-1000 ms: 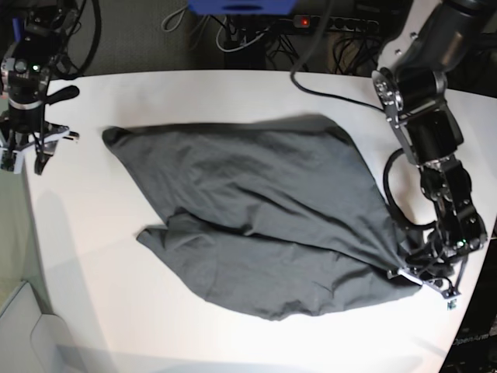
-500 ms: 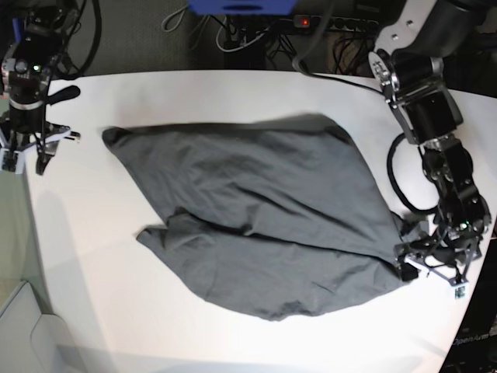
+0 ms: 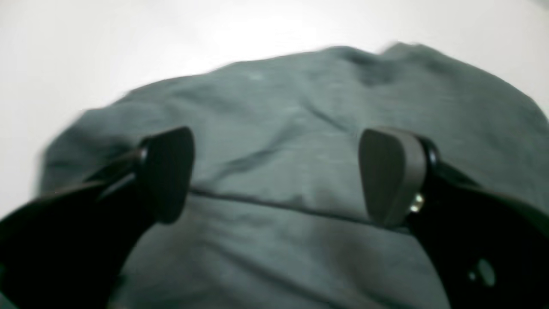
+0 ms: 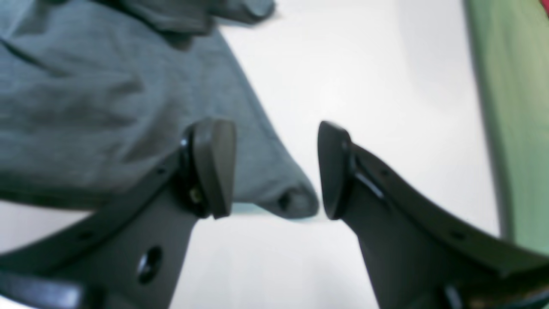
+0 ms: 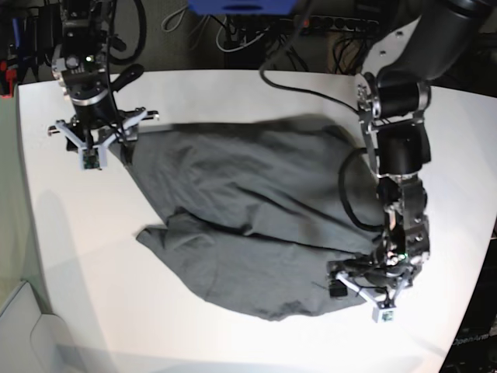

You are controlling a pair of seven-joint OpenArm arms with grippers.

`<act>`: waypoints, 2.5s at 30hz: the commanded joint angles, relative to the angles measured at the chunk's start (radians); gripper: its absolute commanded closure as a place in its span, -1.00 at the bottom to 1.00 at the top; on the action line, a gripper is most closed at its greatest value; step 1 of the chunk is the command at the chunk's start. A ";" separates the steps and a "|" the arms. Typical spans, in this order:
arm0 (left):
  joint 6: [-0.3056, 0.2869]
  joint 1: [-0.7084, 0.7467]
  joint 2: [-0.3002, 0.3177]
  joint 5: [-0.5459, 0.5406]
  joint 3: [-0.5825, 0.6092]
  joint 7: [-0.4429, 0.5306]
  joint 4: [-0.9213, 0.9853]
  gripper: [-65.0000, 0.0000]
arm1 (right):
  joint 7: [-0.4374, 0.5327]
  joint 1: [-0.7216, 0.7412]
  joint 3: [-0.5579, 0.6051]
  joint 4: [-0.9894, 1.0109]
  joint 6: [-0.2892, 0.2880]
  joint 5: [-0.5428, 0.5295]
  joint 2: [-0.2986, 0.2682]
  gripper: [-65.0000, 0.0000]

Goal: Layout the t-shirt on the table in an organized manner, then fold the t-shirt properly
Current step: 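Release the hem and move both grippers onto the shirt's edges, then grasp the grey shirt fabric with both grippers at opposite edges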

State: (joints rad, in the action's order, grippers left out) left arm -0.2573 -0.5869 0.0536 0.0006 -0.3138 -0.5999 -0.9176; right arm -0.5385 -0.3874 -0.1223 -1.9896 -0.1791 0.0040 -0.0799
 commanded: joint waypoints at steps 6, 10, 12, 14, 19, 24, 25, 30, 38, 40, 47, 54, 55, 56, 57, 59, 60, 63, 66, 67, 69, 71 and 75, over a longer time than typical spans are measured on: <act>0.005 -0.043 -0.014 -0.007 0.006 0.053 0.065 -0.81 | -0.075 0.066 0.009 -0.018 0.008 0.001 -0.021 0.01; 0.002 -0.038 -0.042 -0.006 0.008 0.042 0.062 -0.65 | -0.142 0.066 0.068 -0.018 0.008 0.001 -0.024 0.02; -0.001 -0.043 -0.045 -0.009 0.008 -0.009 0.061 -0.49 | -0.145 0.058 0.102 -0.020 0.008 0.001 -0.024 0.02; -0.001 -0.044 -0.071 -0.004 0.008 -0.028 0.061 -0.34 | -0.145 0.055 0.126 -0.020 0.008 0.001 -0.021 0.02; 0.005 -0.040 -0.084 -0.001 0.075 0.007 0.079 -0.06 | -0.147 0.041 0.149 -0.010 0.008 0.001 -0.016 0.02; 0.005 -0.038 -0.059 -0.001 0.118 0.117 0.185 -0.04 | -0.145 0.074 0.149 0.057 0.008 0.001 -0.002 0.02; 0.005 -0.040 -0.053 -0.003 0.118 0.130 0.213 -0.04 | -0.145 0.084 0.148 0.079 0.008 0.001 -0.001 0.02; 0.005 -0.038 -0.013 -0.006 0.117 0.169 0.283 -0.04 | -0.145 0.118 0.148 0.138 0.008 0.001 -0.002 0.02; 0.005 0.014 0.025 -0.004 0.117 0.162 0.325 -0.04 | -0.137 0.189 0.146 0.266 0.008 0.001 -0.007 0.02; 0.005 0.034 0.035 -0.003 0.117 0.160 0.325 -0.04 | -0.144 0.216 0.145 0.298 0.008 0.001 -0.013 0.02; 0.005 0.118 0.067 -0.004 0.117 0.093 0.303 -0.04 | -0.136 0.344 0.143 0.470 0.008 0.001 -0.059 0.02; 0.005 0.224 0.096 -0.007 0.117 0.022 0.229 -0.04 | -0.114 0.506 0.141 0.685 0.008 0.000 -0.100 0.02; 0.005 0.241 0.096 -0.007 0.117 0.004 0.206 -0.04 | -0.102 0.525 0.141 0.712 0.008 0.000 -0.107 0.03; 0.005 0.262 0.099 -0.007 0.114 -0.018 0.177 -0.04 | -0.087 0.543 0.141 0.744 0.008 0.000 -0.116 0.03; 0.005 0.285 0.101 -0.007 0.104 -0.038 0.148 -0.04 | -0.075 0.563 0.141 0.774 0.008 0.000 -0.123 0.03; 0.005 0.325 0.094 -0.007 0.077 -0.079 0.071 -0.04 | -0.050 0.598 0.141 0.818 0.008 0.000 -0.137 0.04; 0.005 0.350 0.091 -0.007 0.061 -0.101 0.025 -0.04 | -0.041 0.612 0.141 0.832 0.008 0.000 -0.146 0.08; 0.005 0.408 0.088 -0.007 0.035 -0.157 -0.107 -0.04 | -0.036 0.641 0.143 0.833 0.008 0.000 -0.154 0.34; 0.005 0.457 0.070 -0.007 0.035 -0.226 -0.266 -0.04 | -0.038 0.658 0.145 0.784 0.008 0.001 -0.165 0.73; 0.005 0.471 0.070 -0.007 0.037 -0.252 -0.323 -0.04 | -0.039 0.657 0.145 0.748 0.008 0.001 -0.163 0.85; 0.005 0.496 0.065 -0.007 0.037 -0.311 -0.429 -0.04 | -0.039 0.634 0.143 0.657 0.008 0.001 -0.163 1.00; 0.002 0.509 0.039 -0.007 0.038 -0.358 -0.527 -0.04 | -0.041 0.606 0.143 0.551 0.008 0.001 -0.162 1.00; 0.002 0.535 0.016 -0.007 0.043 -0.423 -0.710 -0.04 | -0.084 0.528 0.141 0.321 0.010 0.003 -0.160 1.00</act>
State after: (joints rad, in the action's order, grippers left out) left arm -0.2596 -0.0280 0.0608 -0.0078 -0.2687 -1.0378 -1.6112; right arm -0.6479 0.1207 0.0257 -1.6585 -0.1730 0.0044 -0.2295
